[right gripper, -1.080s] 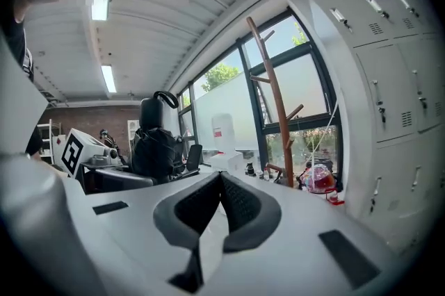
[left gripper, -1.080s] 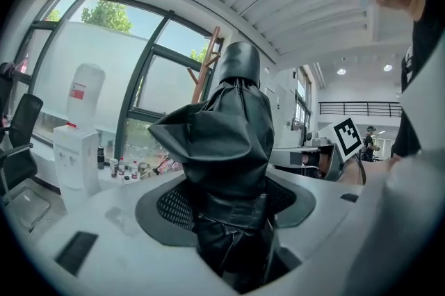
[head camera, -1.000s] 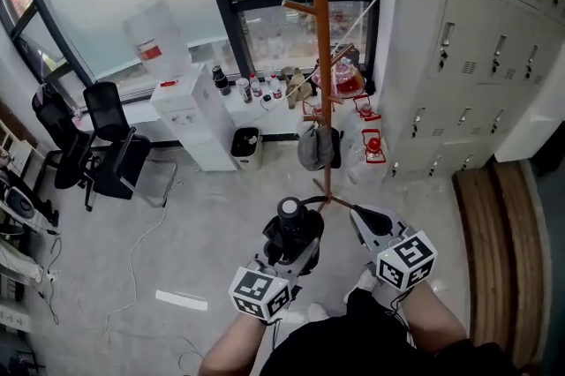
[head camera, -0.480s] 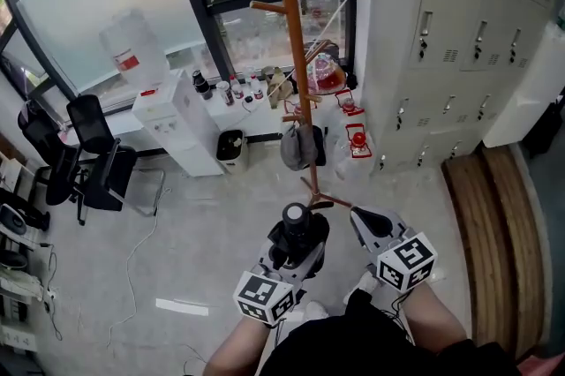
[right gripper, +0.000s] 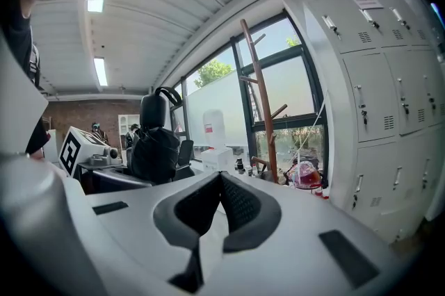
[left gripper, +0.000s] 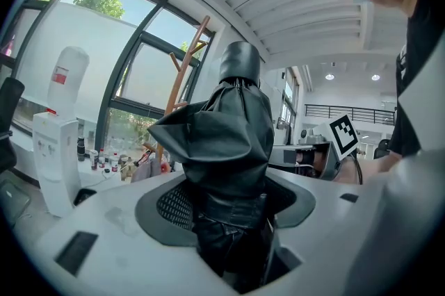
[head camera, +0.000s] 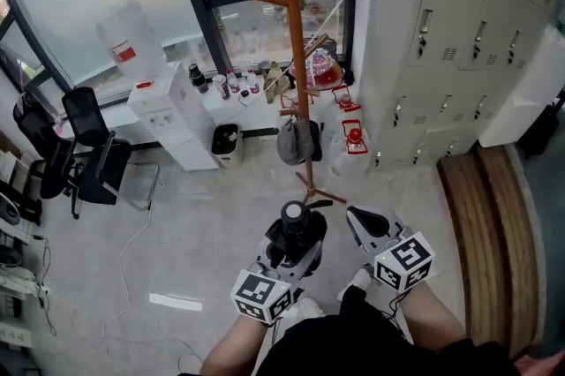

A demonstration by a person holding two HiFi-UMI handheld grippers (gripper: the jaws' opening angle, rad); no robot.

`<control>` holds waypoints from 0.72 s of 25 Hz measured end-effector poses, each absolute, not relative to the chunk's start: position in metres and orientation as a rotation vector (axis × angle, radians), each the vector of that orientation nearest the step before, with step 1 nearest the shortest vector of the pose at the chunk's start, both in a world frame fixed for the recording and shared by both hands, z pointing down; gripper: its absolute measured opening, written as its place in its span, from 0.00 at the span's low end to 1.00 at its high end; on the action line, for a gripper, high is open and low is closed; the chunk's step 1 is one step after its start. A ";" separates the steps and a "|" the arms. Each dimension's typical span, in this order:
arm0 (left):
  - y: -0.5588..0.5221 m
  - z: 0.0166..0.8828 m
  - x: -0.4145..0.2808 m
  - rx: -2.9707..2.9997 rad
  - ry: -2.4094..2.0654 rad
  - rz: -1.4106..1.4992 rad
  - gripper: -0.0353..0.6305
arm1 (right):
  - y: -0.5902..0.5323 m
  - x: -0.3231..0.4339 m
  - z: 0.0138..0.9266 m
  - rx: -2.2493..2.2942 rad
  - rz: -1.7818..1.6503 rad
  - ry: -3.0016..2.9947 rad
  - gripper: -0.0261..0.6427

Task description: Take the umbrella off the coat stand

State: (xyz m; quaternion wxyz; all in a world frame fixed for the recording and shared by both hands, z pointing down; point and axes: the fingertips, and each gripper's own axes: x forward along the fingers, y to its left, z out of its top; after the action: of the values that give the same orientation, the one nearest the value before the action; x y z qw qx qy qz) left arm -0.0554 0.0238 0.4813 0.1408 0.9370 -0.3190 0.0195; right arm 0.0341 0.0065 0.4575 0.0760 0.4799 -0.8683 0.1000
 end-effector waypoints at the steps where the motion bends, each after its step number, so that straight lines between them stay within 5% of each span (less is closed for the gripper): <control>1: 0.024 0.481 -0.056 2.705 -0.923 0.058 0.45 | 0.007 0.033 0.457 1.435 0.298 -2.605 0.12; 18: 0.032 0.482 -0.068 2.707 -0.937 0.061 0.45 | 0.015 0.020 0.459 1.421 0.278 -2.612 0.12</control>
State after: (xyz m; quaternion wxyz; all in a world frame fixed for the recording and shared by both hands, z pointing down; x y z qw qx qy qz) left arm -0.0683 0.0320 0.4821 0.1379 0.9358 -0.3238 0.0211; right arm 0.0204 0.0146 0.4593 0.0774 0.4744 -0.8720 0.0927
